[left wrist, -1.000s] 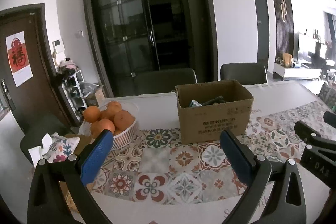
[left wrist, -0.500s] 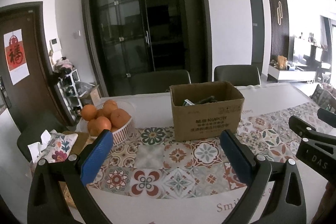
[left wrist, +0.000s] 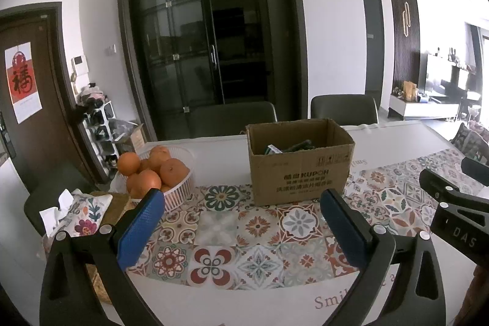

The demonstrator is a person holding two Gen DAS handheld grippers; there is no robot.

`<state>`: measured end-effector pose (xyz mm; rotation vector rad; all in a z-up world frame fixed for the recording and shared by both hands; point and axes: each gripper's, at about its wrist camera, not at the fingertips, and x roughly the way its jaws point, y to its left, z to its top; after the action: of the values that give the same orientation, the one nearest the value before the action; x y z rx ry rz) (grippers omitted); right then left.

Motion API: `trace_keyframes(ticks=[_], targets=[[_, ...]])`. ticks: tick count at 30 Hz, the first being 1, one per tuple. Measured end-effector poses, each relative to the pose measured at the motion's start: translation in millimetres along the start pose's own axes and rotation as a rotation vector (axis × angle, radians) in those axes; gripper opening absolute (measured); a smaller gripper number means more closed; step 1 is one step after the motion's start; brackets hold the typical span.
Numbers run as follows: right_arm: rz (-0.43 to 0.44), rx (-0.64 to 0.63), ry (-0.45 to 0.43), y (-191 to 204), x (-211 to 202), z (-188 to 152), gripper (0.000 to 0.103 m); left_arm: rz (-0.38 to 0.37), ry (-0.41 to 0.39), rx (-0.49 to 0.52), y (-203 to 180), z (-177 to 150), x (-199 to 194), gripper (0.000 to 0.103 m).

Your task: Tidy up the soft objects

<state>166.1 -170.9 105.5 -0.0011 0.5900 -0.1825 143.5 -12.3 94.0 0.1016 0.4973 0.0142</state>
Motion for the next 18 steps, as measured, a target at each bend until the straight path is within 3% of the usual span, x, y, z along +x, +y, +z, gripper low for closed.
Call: trace_keyframes(ticks=[18], targets=[[0.002,0.002,-0.004,0.5,-1.1,1.3,0.079,-0.006,-0.006,-0.001,-0.7,-0.5,-0.6,0.103]])
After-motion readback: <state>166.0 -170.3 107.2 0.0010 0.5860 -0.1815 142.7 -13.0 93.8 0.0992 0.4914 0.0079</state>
